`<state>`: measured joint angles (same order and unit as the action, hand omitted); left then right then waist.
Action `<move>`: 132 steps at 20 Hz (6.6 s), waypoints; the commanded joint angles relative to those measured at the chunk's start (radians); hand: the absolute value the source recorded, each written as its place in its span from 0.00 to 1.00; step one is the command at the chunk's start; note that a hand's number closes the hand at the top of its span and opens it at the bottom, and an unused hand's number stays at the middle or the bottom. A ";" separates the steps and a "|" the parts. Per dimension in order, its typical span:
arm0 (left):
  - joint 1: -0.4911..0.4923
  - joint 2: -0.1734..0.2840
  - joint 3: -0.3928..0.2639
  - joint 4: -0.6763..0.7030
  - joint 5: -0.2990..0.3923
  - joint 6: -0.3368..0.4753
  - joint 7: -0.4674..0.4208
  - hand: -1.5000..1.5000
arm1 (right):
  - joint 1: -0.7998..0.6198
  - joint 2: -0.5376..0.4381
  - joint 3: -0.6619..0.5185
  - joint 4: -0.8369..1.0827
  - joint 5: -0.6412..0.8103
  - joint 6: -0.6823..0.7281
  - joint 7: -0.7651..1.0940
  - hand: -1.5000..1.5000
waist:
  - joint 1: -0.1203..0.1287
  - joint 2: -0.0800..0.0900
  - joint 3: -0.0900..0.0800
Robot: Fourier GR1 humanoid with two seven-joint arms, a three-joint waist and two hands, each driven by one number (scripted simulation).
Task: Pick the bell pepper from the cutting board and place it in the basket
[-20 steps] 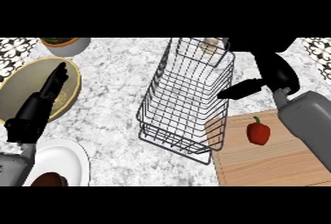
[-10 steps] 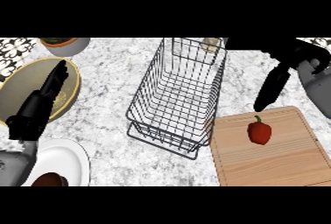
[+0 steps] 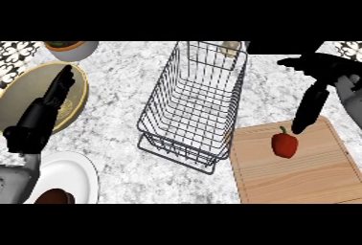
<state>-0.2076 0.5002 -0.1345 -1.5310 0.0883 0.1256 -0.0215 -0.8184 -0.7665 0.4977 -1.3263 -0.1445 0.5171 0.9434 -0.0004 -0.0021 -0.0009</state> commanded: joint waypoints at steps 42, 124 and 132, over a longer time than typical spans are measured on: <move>0.031 -0.199 0.145 -0.048 -0.204 -0.144 0.032 0.50 | 0.414 0.301 -0.241 0.121 0.694 0.048 -0.306 0.00 | 0.003 0.002 0.001; -0.043 -0.238 0.252 -0.014 -0.260 -0.242 0.038 0.50 | -0.355 0.576 -0.386 -0.123 0.484 -0.202 0.104 1.00 | 0.007 0.002 0.000; -0.049 -0.246 0.258 -0.038 -0.246 -0.242 0.067 0.50 | -0.333 0.484 -0.239 -0.078 0.586 -0.060 0.122 1.00 | -0.002 -0.002 0.000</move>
<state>-0.2360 0.2619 0.1231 -1.5565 -0.1601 -0.1244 0.0221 -1.1381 -0.2563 0.2079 -1.4219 0.4123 0.3482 0.9742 0.0020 -0.0025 -0.0009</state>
